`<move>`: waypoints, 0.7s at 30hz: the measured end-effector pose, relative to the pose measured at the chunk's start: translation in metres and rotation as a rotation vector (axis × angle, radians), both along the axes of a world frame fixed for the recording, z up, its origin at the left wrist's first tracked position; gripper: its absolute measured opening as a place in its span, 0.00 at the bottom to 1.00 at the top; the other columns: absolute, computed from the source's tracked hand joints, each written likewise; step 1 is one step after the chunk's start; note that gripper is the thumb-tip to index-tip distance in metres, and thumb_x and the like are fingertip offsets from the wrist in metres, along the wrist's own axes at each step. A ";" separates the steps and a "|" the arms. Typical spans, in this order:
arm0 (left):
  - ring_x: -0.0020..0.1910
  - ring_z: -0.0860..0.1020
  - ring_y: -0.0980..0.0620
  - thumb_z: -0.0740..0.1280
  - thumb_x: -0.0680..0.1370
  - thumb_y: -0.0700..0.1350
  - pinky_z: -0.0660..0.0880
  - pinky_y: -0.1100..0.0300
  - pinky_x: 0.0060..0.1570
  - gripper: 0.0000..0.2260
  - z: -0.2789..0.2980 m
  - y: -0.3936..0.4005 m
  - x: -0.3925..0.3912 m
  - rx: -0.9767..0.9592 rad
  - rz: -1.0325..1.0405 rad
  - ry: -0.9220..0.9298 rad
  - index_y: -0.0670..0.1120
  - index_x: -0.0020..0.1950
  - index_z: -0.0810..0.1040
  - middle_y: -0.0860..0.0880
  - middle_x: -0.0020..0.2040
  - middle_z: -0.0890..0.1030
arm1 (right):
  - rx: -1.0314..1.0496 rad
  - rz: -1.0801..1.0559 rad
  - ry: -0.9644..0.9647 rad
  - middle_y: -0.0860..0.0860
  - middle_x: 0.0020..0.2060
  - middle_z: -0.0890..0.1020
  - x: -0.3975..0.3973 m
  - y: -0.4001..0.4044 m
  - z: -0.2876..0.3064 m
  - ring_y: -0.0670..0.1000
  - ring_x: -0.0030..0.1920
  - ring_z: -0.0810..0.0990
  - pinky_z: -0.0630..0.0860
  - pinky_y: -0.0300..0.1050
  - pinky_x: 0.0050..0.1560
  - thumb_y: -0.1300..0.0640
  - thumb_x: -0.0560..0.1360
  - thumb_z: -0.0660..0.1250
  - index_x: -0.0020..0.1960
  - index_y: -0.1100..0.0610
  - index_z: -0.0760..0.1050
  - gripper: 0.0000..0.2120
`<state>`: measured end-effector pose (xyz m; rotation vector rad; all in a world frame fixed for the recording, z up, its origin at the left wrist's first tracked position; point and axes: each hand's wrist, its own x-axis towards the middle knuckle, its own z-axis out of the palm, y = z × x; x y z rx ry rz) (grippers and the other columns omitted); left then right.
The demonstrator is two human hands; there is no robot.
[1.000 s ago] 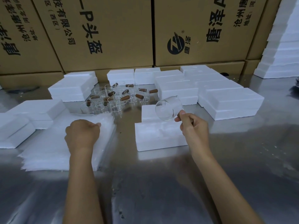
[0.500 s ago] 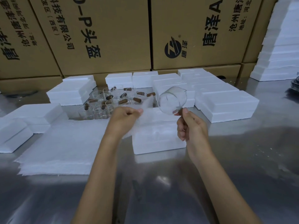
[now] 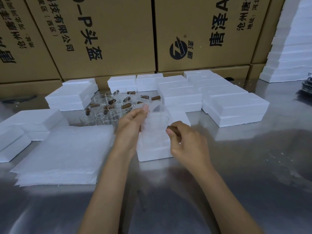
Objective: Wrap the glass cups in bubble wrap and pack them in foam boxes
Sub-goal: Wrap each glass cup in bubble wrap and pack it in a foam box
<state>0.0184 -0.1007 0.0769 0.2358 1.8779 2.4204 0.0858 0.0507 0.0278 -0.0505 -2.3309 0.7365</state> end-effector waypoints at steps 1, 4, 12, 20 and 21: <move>0.47 0.78 0.53 0.71 0.78 0.49 0.76 0.59 0.52 0.07 0.001 0.004 0.005 -0.069 0.016 0.112 0.46 0.47 0.85 0.49 0.46 0.82 | -0.070 -0.002 0.010 0.41 0.37 0.81 -0.001 -0.003 0.000 0.46 0.36 0.77 0.73 0.44 0.37 0.50 0.80 0.63 0.48 0.49 0.75 0.05; 0.39 0.75 0.58 0.73 0.77 0.47 0.71 0.69 0.42 0.05 0.001 0.017 0.019 -0.256 0.043 0.395 0.48 0.42 0.83 0.54 0.40 0.83 | -0.534 0.053 0.040 0.43 0.31 0.78 -0.007 -0.005 0.002 0.42 0.32 0.74 0.68 0.33 0.34 0.53 0.81 0.65 0.46 0.54 0.77 0.07; 0.39 0.75 0.46 0.73 0.77 0.44 0.73 0.52 0.44 0.05 -0.005 0.033 0.033 -0.355 -0.204 0.454 0.47 0.41 0.83 0.48 0.38 0.82 | -1.375 0.559 -0.119 0.60 0.41 0.72 -0.005 0.006 0.014 0.56 0.38 0.67 0.63 0.41 0.32 0.61 0.80 0.60 0.48 0.62 0.77 0.08; 0.35 0.80 0.51 0.72 0.78 0.46 0.74 0.61 0.29 0.07 -0.003 0.024 0.031 -0.107 -0.169 0.379 0.45 0.43 0.84 0.46 0.36 0.83 | -1.410 0.750 -0.111 0.56 0.40 0.79 -0.001 0.007 0.016 0.54 0.43 0.78 0.79 0.45 0.45 0.60 0.80 0.61 0.53 0.63 0.74 0.07; 0.40 0.81 0.52 0.71 0.80 0.46 0.76 0.62 0.32 0.04 -0.003 0.022 0.028 -0.114 0.026 0.422 0.48 0.46 0.84 0.49 0.41 0.85 | -1.445 0.736 -0.124 0.55 0.42 0.82 -0.001 0.007 0.016 0.53 0.45 0.80 0.79 0.43 0.47 0.60 0.79 0.62 0.53 0.61 0.74 0.06</move>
